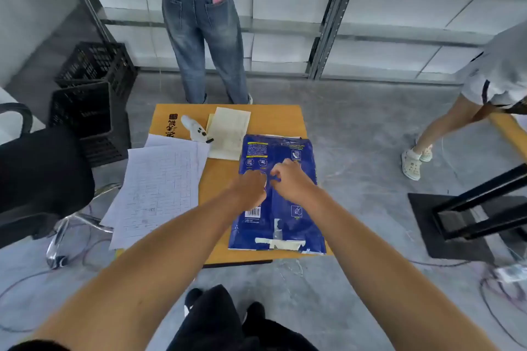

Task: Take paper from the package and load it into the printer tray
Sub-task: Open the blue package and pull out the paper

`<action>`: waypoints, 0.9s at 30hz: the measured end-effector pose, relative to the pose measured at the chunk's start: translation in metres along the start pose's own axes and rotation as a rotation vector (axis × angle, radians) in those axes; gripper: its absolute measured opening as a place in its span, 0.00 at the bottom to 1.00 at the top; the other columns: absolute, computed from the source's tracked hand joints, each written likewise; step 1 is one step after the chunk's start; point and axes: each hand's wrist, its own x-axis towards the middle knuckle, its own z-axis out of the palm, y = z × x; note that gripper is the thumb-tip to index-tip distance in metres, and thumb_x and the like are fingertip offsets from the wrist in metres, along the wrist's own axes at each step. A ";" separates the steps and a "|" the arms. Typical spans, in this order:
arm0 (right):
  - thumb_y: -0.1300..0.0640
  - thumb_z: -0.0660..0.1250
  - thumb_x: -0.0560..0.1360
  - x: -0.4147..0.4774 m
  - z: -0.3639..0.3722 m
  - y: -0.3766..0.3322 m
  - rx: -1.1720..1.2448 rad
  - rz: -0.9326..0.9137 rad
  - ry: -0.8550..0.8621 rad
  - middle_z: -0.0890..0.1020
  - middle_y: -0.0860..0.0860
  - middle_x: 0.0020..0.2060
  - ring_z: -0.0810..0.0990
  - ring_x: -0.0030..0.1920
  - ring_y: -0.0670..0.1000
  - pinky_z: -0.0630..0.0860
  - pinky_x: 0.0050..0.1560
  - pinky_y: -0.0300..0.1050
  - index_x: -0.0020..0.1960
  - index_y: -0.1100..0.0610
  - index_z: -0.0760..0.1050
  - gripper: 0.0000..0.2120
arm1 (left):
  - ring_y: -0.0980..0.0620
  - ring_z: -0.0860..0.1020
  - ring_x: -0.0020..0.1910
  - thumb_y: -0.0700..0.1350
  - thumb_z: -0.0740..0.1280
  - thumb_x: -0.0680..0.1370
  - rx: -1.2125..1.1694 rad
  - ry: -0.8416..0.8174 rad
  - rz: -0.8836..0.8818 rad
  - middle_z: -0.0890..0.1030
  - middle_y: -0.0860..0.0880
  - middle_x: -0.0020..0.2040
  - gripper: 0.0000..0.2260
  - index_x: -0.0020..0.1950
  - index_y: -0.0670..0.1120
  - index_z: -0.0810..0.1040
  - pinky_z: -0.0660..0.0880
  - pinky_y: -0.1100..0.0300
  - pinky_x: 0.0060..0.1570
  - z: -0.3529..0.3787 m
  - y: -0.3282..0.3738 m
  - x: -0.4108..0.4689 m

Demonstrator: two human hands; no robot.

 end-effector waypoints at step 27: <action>0.59 0.65 0.76 -0.069 0.073 0.023 -0.274 0.165 -0.384 0.77 0.53 0.45 0.76 0.43 0.53 0.76 0.46 0.45 0.57 0.57 0.73 0.11 | 0.49 0.66 0.72 0.44 0.65 0.80 -0.170 0.022 -0.029 0.69 0.49 0.70 0.17 0.69 0.48 0.71 0.72 0.53 0.66 0.083 -0.013 -0.040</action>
